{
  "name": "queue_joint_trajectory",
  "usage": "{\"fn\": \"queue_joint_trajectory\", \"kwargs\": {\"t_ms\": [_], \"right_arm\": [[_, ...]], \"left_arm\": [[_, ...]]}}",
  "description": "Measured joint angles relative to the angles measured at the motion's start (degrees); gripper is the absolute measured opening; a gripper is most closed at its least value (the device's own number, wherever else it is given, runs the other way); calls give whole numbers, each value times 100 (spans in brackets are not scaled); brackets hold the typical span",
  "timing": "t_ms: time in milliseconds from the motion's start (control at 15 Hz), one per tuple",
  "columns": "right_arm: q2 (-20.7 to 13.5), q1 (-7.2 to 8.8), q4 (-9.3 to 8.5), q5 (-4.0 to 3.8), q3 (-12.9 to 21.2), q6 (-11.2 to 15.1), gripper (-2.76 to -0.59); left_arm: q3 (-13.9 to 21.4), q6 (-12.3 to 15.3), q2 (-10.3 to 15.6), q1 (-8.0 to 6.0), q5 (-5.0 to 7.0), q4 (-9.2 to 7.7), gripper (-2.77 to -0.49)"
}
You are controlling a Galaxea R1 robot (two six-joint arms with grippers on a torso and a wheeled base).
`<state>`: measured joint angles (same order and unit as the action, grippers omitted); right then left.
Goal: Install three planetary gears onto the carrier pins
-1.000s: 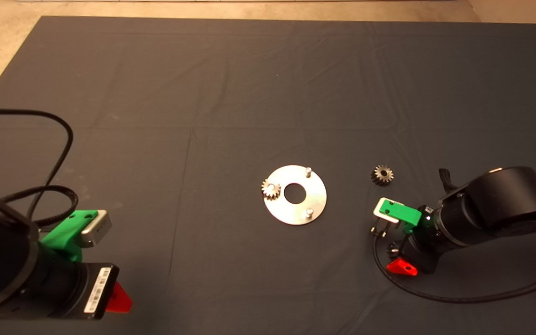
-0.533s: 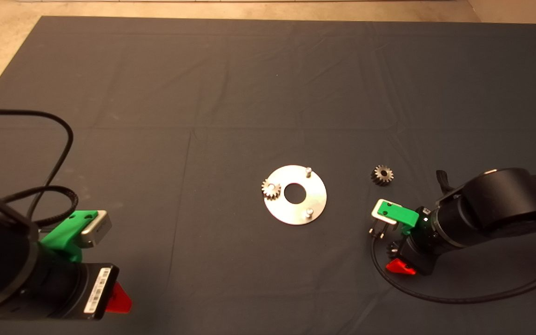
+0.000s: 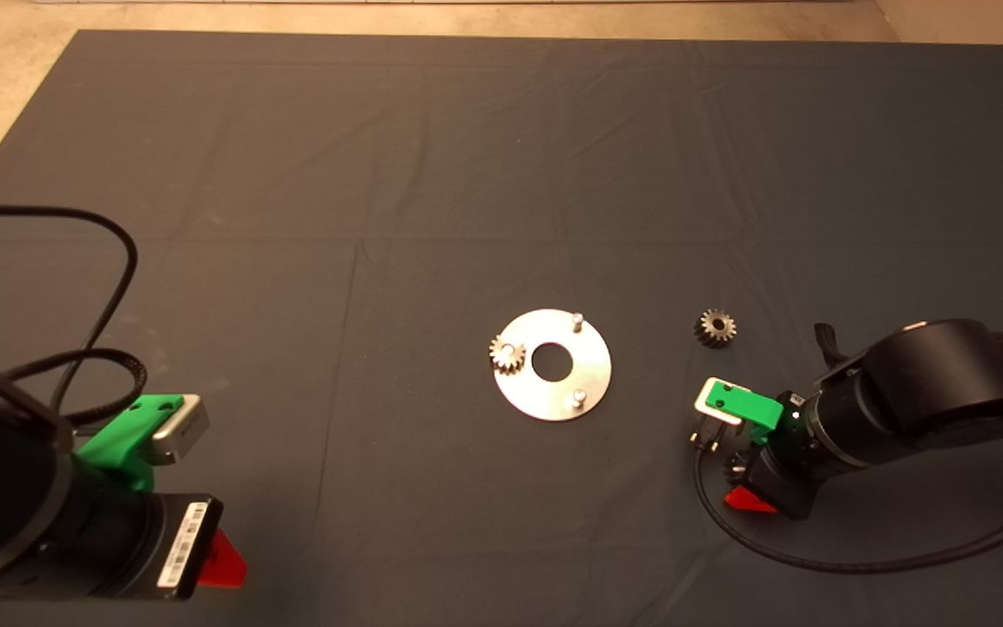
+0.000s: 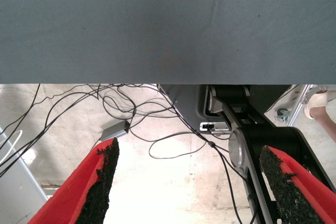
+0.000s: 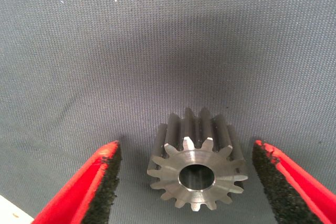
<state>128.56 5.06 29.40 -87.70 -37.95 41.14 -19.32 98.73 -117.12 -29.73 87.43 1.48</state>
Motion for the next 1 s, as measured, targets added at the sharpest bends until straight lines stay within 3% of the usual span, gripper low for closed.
{"fn": "queue_joint_trajectory", "kwargs": {"t_ms": [667, 1000], "right_arm": [[-17, -33, 0, 1, -111, -9, -185], [-17, -35, 0, 18, -133, -22, -212]], "left_arm": [[0, 0, 2, 2, 0, -21, -137], [0, 0, 2, 2, 0, -21, -137]]}}
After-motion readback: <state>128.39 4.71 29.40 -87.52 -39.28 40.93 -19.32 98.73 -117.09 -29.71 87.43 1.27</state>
